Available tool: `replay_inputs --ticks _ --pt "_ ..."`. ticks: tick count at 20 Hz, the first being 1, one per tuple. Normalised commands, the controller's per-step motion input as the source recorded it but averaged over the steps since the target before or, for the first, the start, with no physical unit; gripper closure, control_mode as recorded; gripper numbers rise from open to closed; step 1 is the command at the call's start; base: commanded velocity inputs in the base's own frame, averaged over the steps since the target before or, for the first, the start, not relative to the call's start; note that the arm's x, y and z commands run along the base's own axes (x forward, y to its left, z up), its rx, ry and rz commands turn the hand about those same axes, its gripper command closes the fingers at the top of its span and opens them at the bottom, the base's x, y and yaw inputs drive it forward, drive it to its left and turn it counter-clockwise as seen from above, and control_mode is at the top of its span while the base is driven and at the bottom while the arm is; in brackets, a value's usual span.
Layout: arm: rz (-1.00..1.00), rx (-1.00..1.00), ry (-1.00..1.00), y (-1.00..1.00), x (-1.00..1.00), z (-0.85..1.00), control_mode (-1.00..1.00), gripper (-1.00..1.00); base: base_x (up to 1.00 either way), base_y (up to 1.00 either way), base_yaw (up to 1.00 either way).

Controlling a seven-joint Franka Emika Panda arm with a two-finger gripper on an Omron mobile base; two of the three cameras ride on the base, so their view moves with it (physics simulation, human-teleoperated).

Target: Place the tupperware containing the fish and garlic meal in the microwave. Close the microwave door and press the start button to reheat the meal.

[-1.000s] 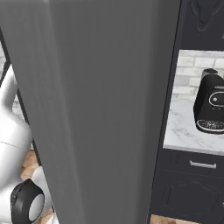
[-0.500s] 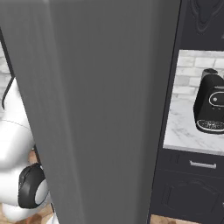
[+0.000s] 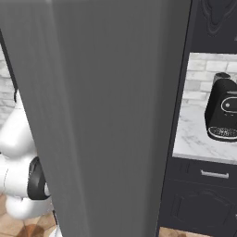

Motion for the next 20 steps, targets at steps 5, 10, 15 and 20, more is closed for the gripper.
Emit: replay_inputs --ticks 5,10,15,20 --pt "0.00 0.00 0.01 0.00 0.49 0.00 -1.00 -1.00 0.00 0.00 0.00" --pt "0.00 0.00 0.03 0.00 0.46 0.00 -1.00 -1.00 0.00 0.00 0.00" --pt "0.00 0.00 0.03 0.00 0.44 0.00 -1.00 -1.00 0.00 0.00 0.00" --pt "0.00 0.00 0.03 0.00 0.43 0.00 -1.00 -1.00 0.00 0.00 0.00"
